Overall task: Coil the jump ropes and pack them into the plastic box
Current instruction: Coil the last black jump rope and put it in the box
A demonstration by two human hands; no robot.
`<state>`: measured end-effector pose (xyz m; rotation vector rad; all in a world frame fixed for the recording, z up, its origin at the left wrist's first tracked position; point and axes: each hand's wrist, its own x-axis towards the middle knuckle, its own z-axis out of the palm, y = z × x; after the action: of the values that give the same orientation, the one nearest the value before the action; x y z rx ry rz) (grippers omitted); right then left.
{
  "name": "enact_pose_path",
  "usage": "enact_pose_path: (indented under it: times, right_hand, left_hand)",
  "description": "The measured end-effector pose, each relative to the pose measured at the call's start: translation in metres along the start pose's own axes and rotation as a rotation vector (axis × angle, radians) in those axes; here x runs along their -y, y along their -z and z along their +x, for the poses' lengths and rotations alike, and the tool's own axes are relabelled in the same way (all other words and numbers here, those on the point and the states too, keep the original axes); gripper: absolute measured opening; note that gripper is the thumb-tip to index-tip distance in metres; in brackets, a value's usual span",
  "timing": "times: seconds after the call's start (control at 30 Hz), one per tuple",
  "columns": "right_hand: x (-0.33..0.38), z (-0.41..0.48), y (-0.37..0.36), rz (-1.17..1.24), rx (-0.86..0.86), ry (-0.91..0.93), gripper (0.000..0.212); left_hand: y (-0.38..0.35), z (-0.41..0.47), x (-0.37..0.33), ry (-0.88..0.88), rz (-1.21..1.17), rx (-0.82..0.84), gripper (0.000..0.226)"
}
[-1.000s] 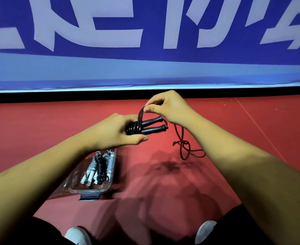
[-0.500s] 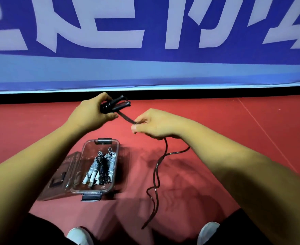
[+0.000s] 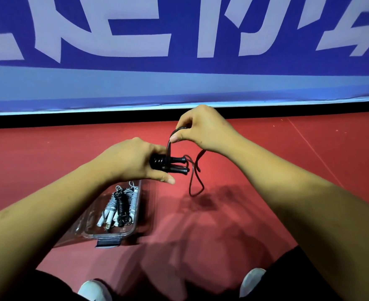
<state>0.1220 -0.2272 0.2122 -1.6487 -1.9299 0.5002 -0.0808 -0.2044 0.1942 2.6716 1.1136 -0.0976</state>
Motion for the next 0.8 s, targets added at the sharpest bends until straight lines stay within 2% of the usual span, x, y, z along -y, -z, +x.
enact_pose_path:
  times: [0.07,0.17,0.3,0.37,0.43,0.47,0.57,0.63,0.73,0.8]
  right_hand:
    - [-0.003,0.001,0.002,0.021,0.0,-0.015,0.022]
    - [-0.008,0.001,0.004,0.127,0.019,-0.02,0.022]
    - [-0.023,-0.001,-0.005,0.23,0.098,-0.147,0.015]
    - [-0.025,-0.002,-0.012,0.292,0.196,-0.216,0.017]
    - [-0.022,-0.006,-0.018,0.352,0.259,-0.23,0.018]
    - [-0.021,-0.007,-0.022,0.408,0.275,-0.245,0.019]
    - [-0.015,-0.011,-0.03,0.736,0.4,-0.409,0.024]
    - [-0.01,-0.014,-0.032,0.863,0.504,-0.5,0.025]
    - [-0.006,-0.018,-0.034,0.803,0.579,-0.523,0.026]
    - [0.0,-0.023,-0.035,0.695,0.568,-0.489,0.027]
  left_hand:
    - [0.0,-0.004,-0.004,-0.041,-0.096,-0.008,0.045]
    - [-0.002,-0.009,-0.006,-0.114,-0.424,-0.058,0.043]
    - [-0.001,-0.012,-0.005,-0.082,-0.792,-0.147,0.033]
    - [0.001,-0.013,-0.004,-0.049,-0.873,-0.178,0.047]
    - [0.005,-0.013,-0.001,-0.011,-0.884,-0.23,0.059]
    - [0.006,-0.012,0.001,0.001,-0.888,-0.26,0.056]
    - [0.004,-0.005,0.012,0.069,-0.873,-0.347,0.033]
    - [-0.001,0.001,0.023,0.128,-0.812,-0.396,0.024]
    - [-0.004,0.005,0.046,0.23,-0.685,-0.49,0.027]
    - [-0.004,0.004,0.061,0.306,-0.555,-0.504,0.033]
